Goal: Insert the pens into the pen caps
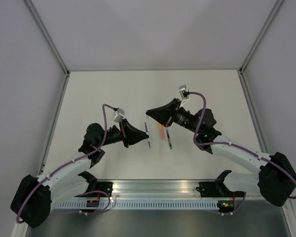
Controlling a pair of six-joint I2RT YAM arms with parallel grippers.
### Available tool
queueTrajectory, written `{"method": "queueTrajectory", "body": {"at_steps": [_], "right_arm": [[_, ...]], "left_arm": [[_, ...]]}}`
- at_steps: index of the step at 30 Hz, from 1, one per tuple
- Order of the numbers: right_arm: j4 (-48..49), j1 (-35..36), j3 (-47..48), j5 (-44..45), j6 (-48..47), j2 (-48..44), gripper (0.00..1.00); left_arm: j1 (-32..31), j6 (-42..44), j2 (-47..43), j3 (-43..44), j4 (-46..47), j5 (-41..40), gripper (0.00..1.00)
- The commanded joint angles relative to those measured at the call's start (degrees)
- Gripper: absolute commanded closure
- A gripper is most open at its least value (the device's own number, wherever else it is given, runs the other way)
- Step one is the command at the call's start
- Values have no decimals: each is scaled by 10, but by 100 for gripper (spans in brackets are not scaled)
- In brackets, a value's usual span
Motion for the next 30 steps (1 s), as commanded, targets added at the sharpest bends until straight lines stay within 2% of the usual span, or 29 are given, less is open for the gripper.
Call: {"method": "queueTrajectory", "body": {"at_steps": [1, 13, 30], "right_arm": [[41, 8, -9, -2, -20, -13, 100], [77, 13, -9, -6, 0, 16, 100], [71, 25, -26, -8, -18, 17, 100]], "left_arm": [[-2, -13, -7, -4, 38, 17, 98], [-2, -13, 3, -3, 36, 18, 98], [-2, -14, 4, -2, 33, 17, 98]]}}
